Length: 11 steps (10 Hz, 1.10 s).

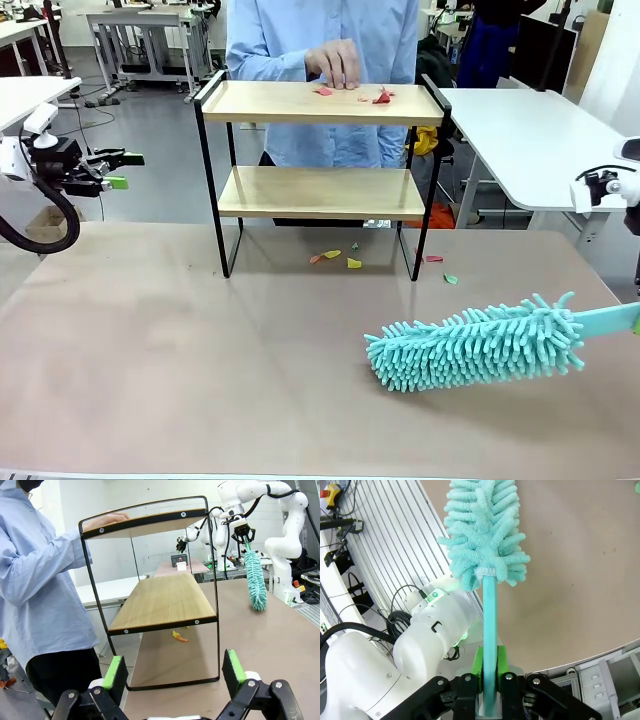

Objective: Clean the shelf.
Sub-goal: Clean the specific section of the Shelf indicated by the human with the Duster.

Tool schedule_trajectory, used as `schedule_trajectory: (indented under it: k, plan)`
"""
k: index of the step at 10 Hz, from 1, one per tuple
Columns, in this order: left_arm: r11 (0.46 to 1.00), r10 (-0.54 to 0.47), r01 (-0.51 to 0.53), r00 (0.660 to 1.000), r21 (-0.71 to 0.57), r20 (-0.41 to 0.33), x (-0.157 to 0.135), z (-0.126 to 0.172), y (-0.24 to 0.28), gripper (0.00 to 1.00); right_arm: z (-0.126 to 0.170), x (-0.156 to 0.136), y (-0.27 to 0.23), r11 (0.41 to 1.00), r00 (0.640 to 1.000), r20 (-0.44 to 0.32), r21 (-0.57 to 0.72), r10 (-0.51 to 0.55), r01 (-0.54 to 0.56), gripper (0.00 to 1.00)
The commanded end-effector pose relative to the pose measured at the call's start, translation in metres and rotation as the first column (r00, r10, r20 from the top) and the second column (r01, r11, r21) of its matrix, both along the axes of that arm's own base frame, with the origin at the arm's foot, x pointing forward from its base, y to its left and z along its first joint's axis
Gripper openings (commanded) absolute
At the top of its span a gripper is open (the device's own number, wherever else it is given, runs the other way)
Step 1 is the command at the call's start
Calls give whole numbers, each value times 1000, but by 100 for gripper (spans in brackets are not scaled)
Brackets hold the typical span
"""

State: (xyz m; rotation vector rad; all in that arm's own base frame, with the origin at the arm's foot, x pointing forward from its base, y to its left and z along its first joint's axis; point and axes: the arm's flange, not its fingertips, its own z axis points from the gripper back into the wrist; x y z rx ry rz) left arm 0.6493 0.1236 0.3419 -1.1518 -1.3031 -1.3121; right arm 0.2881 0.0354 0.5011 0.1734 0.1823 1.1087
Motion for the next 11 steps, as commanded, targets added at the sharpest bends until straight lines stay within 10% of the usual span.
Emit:
schedule_trajectory:
  k: [1,11]
  plan:
    - [1000,-6,6,1000,7,7,-2,2,0,100,1,2,4,1000,1000,10,16,-11,11,13]
    - [1000,-6,6,1000,7,7,-2,2,0,100,1,2,4,1000,1000,10,16,-11,11,13]
